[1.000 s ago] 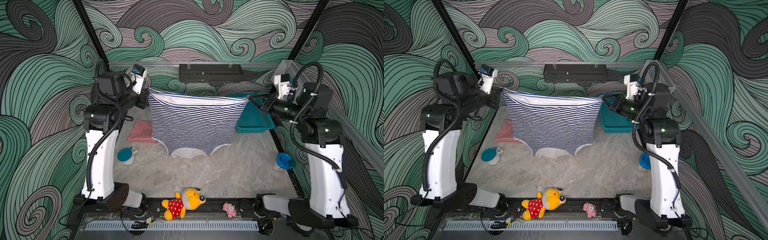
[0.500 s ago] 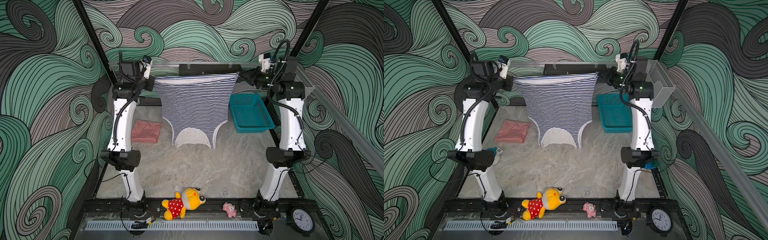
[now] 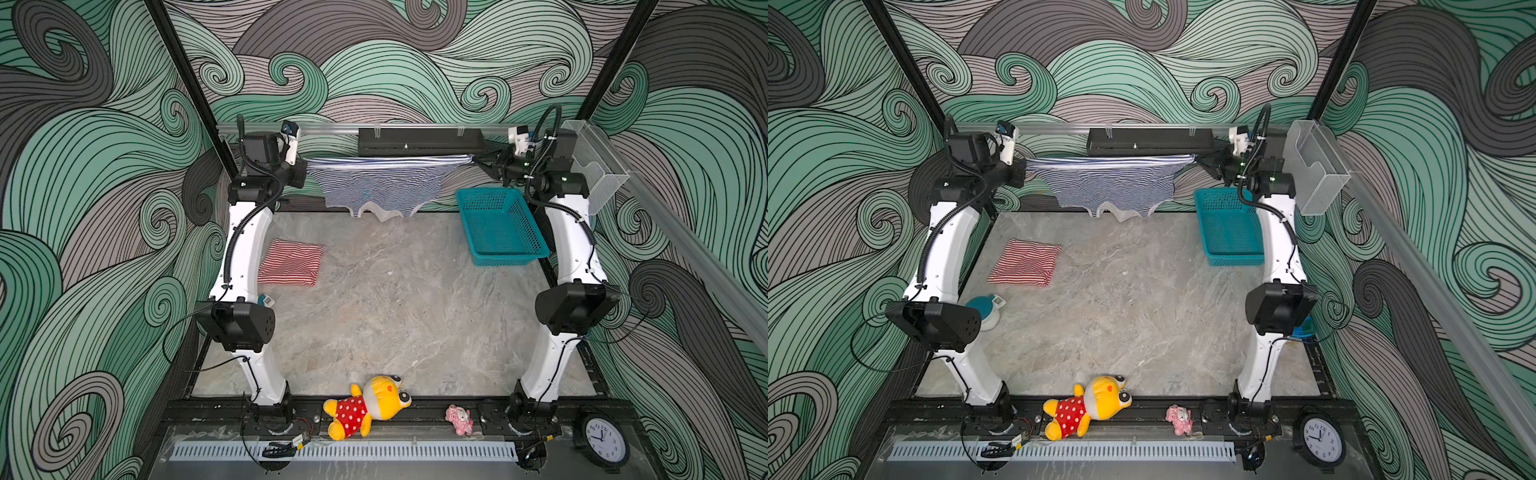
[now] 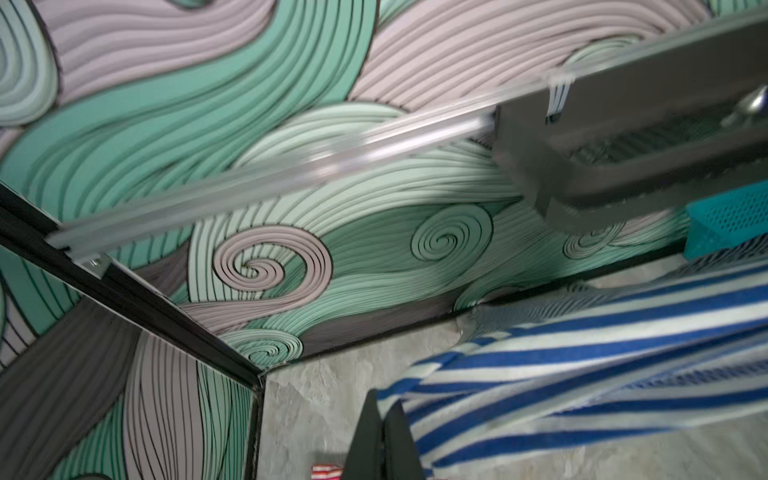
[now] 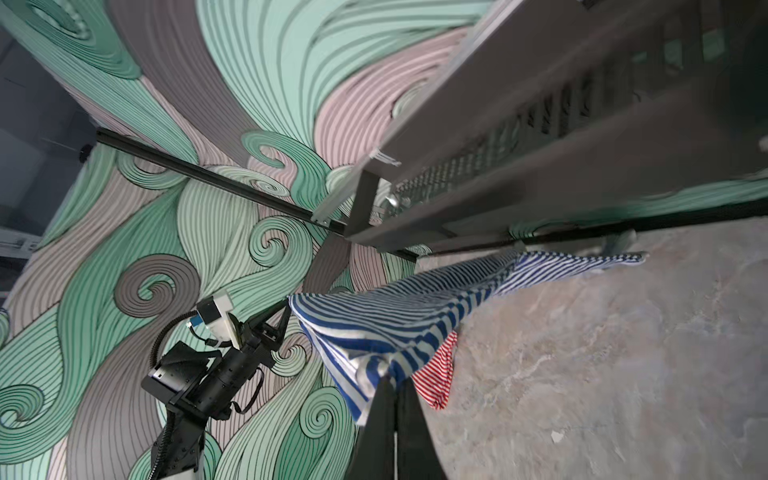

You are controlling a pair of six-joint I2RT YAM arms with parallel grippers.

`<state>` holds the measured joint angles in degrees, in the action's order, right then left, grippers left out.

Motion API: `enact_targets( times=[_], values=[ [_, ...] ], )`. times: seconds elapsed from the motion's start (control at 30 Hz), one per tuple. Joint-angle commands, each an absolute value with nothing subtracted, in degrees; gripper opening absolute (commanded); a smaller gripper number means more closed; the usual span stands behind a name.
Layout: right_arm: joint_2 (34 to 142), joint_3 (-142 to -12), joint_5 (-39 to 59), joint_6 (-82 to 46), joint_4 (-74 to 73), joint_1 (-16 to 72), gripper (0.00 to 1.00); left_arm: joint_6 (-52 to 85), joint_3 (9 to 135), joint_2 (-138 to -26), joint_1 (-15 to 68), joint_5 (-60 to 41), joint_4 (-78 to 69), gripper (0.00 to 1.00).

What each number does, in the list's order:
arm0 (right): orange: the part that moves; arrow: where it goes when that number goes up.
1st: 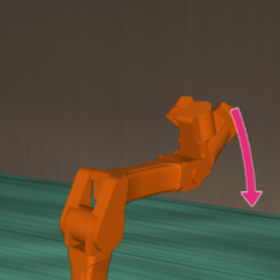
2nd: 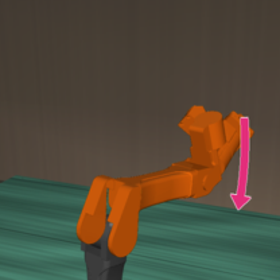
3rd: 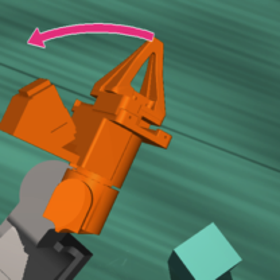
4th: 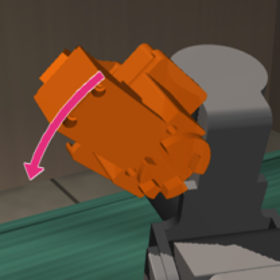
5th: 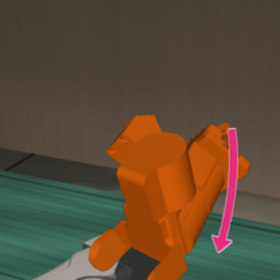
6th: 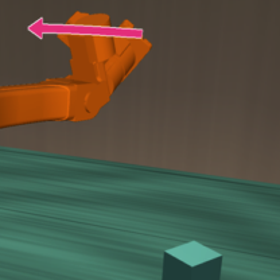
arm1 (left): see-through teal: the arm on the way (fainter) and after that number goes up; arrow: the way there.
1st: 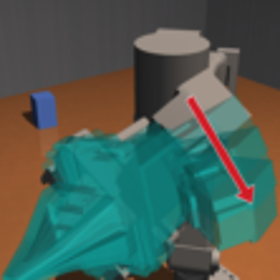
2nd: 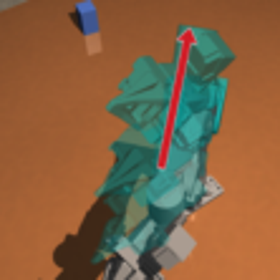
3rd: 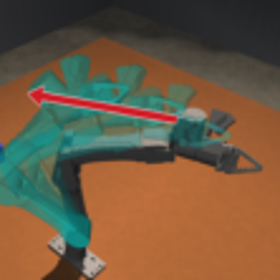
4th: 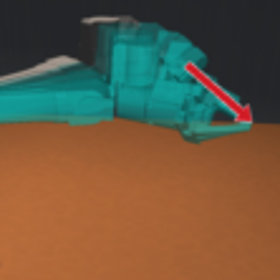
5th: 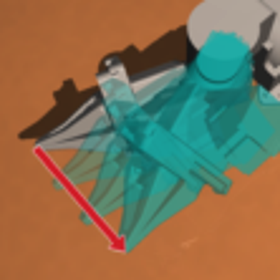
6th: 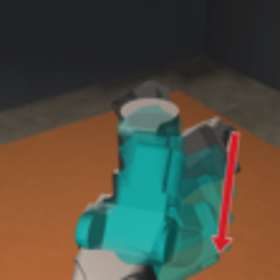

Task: Fold and stack the tank tops
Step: 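Lower the top flat onto mid-table with both grippers and release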

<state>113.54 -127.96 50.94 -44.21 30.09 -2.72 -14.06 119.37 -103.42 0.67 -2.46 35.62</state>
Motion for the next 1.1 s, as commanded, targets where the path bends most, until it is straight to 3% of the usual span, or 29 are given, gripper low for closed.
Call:
enact_targets(
  times=[0.0,0.1,0.23,0.63,1.07],
  values=[
    [108.11,-112.59,49.57,-43.07,21.93,-2.99,0.00,-12.74,105.53,-98.79,-2.00,-0.22,30.58,0.00],
    [101.52,-97.85,48.77,-42.28,18.00,-3.08,0.00,-13.74,93.69,-93.42,-1.89,-3.05,28.54,0.00],
    [96.17,-85.11,48.65,-40.65,17.21,-3.13,0.00,-15.13,87.30,-90.30,-1.89,-7.19,34.38,0.00],
    [86.53,-63.29,48.72,-34.93,22.10,-3.78,0.00,-25.73,71.49,-86.08,-1.08,-20.07,50.10,0.00],
    [77.70,-44.67,47.57,-33.96,24.23,-3.33,0.00,-32.92,59.90,-88.83,4.22,-15.00,59.88,0.00]
  ],
)
